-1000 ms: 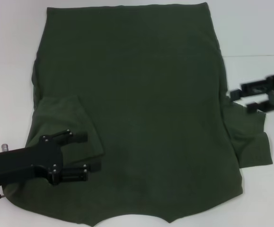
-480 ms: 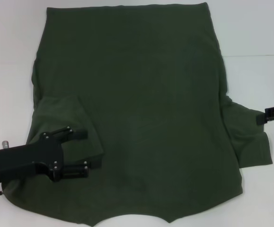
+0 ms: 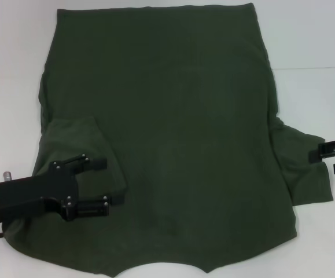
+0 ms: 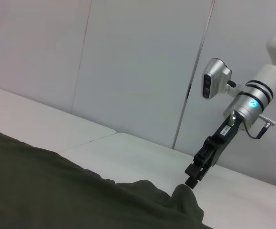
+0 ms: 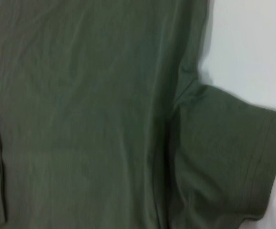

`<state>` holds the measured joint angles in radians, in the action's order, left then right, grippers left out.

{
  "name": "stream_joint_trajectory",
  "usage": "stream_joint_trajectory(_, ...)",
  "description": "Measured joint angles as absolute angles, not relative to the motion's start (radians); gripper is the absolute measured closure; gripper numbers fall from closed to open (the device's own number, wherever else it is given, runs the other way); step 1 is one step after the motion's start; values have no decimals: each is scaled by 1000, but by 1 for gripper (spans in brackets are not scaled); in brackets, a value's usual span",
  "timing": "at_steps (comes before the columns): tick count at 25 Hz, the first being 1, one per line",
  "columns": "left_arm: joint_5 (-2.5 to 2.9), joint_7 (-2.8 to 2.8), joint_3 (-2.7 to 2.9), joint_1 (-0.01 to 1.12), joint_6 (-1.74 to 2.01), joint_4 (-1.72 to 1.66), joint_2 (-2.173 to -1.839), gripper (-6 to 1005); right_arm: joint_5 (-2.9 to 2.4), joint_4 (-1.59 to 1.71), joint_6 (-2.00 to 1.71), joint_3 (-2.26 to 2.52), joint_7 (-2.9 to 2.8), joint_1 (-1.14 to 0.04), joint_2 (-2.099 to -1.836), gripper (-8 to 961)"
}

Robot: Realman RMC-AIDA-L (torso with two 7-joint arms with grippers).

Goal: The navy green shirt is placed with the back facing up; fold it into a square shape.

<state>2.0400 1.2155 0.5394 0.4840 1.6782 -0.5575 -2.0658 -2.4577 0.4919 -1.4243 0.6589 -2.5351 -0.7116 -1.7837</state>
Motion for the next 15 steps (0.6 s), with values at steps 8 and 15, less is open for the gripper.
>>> stream_joint_trajectory(8, 2038, 1215, 538, 485, 1678, -557, -2066, 62, -2459, 440, -1363, 675, -2516, -720, -1790, 109)
stream_joint_trajectory(15, 2036, 1215, 539, 487, 1678, -559, -2066, 63, -2457, 438, -1355, 675, -2500, -723, -1809, 121)
